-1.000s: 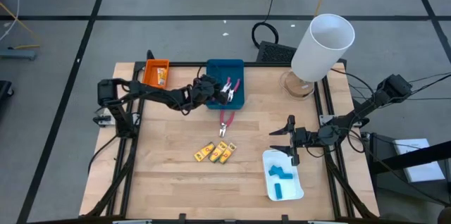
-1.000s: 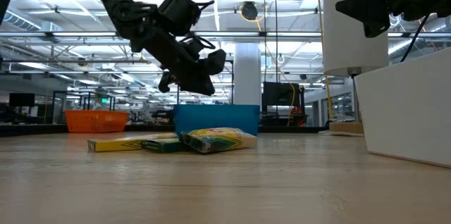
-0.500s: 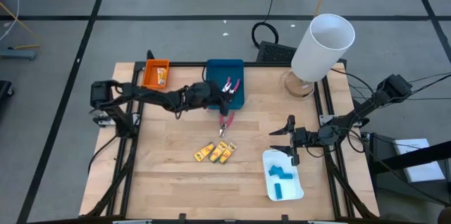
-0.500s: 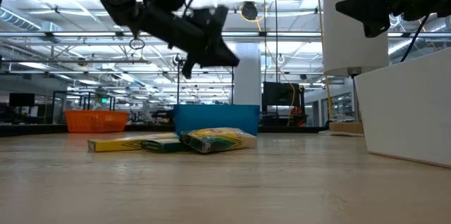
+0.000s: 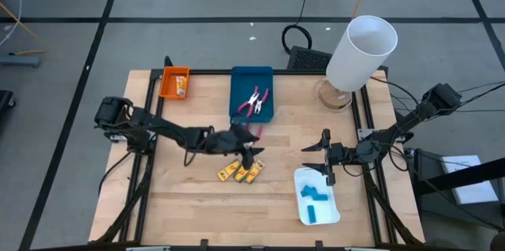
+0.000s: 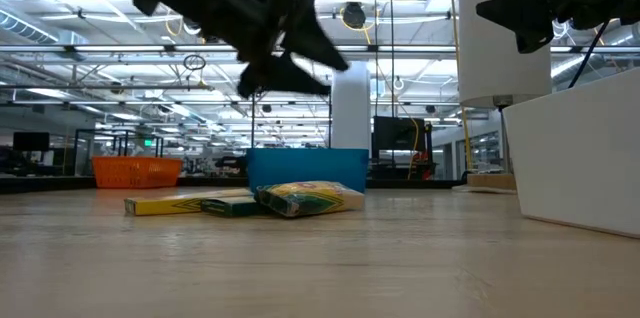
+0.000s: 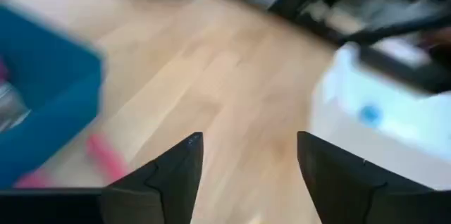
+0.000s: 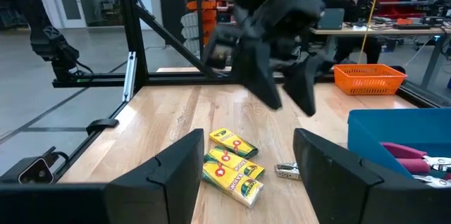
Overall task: Pick & Place School Supplies
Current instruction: Put the yellow crayon pack into the orange bin
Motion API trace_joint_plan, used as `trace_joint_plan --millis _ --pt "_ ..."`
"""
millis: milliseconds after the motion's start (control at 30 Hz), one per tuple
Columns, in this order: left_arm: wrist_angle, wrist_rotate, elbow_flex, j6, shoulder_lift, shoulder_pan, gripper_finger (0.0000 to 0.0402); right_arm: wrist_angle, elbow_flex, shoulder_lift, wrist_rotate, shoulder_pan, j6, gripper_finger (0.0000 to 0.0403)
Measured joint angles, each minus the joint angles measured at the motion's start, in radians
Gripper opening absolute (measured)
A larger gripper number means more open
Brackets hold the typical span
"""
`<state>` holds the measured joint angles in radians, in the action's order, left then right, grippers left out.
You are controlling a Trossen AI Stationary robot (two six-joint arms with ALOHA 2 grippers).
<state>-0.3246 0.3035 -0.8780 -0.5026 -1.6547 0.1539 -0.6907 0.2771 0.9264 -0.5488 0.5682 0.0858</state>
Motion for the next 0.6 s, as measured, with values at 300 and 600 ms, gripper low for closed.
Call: trace_joint_plan --millis 300,600 --pt "0.493 0.168 -0.198 -0.115 0.000 0.073 0.0207 -0.002 0.000 0.000 0.000 0.000 0.000 0.0210" --pt "0.544 0.197 -0.213 -0.110 -0.036 0.053 0.0160 -0.008 0.000 0.000 0.000 0.000 0.006 0.0210"
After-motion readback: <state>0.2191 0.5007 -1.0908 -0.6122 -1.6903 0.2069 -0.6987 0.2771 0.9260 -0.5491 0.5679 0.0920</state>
